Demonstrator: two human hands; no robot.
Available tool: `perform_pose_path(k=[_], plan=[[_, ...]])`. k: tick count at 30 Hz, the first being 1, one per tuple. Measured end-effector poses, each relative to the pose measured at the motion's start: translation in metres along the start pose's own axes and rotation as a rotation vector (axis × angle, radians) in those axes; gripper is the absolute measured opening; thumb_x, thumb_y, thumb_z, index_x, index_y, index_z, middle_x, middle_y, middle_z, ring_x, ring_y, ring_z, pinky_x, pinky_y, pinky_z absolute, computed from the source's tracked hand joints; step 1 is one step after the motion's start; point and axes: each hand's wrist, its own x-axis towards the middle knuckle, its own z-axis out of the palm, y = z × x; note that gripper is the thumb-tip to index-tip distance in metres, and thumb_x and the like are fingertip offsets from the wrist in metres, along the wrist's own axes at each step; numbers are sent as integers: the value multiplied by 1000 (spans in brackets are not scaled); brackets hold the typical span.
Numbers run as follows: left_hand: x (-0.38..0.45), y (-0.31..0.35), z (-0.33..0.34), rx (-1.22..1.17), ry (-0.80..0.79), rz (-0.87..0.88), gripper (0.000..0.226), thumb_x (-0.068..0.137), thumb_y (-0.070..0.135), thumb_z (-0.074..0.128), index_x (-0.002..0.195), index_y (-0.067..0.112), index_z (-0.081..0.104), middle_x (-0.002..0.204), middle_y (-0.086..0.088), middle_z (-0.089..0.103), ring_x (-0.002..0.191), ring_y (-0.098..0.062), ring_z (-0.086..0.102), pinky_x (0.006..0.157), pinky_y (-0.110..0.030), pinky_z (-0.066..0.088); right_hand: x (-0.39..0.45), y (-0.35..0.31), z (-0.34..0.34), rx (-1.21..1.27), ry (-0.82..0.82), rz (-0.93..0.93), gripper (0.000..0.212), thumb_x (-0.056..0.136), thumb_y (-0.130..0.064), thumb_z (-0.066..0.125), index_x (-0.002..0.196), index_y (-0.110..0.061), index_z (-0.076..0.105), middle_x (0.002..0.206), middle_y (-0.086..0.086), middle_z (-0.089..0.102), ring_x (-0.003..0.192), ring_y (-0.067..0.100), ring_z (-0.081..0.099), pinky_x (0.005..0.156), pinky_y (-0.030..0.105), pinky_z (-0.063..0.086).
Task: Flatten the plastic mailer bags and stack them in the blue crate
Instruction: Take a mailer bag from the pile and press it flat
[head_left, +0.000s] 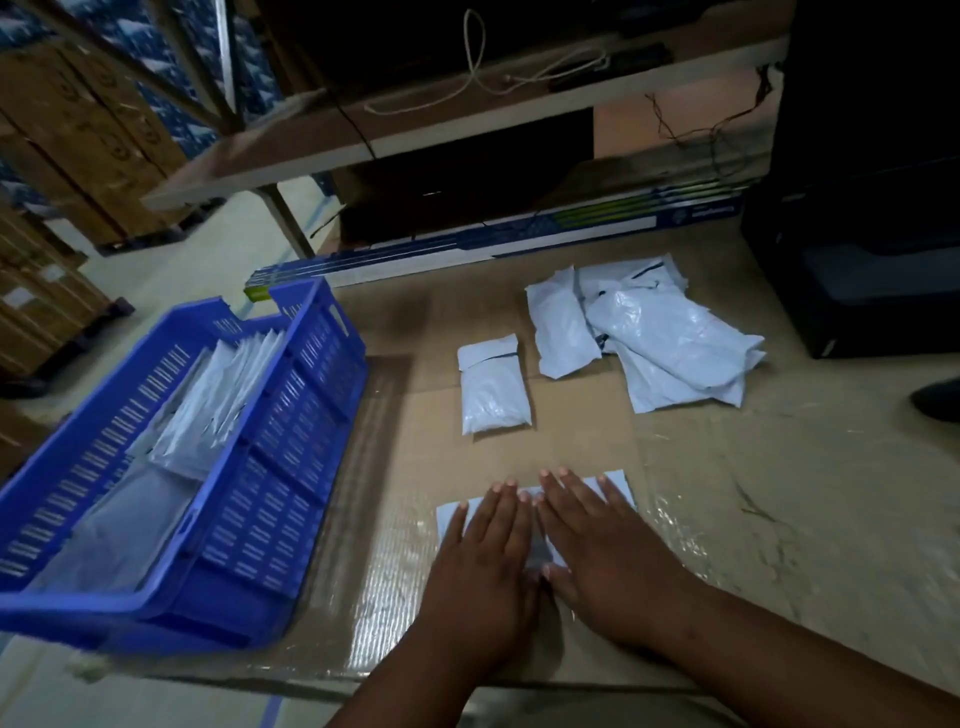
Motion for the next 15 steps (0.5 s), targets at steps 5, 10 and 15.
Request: perform_pose_path(k=[5,10,15], plan=[[5,12,23,-73,-6,68,73,97,38,51,162,9,36,171,-9,28,160,-25,23,121,-53,26,-15,13,13,44,-79,42,80,95,-61,50,161,-17,38,173,7,26,160,28,21,122,51,16],[8,5,24,-4,-54,84,75,92,41,52,159,7,42,169,-10,33,156,-26,32,118,-50,26,-14,13,13,58,-55,53,79,92,-60,50,157,-15,46,167,9,37,155,31,33,119,51,19],[18,7,9,-2,-93,73,72,91,48,54,151,8,53,161,-11,46,147,-29,47,116,-50,39,-16,19,1,102,-3,75,77,92,-63,52,156,-20,47,166,6,40,154,26,37,120,44,17]])
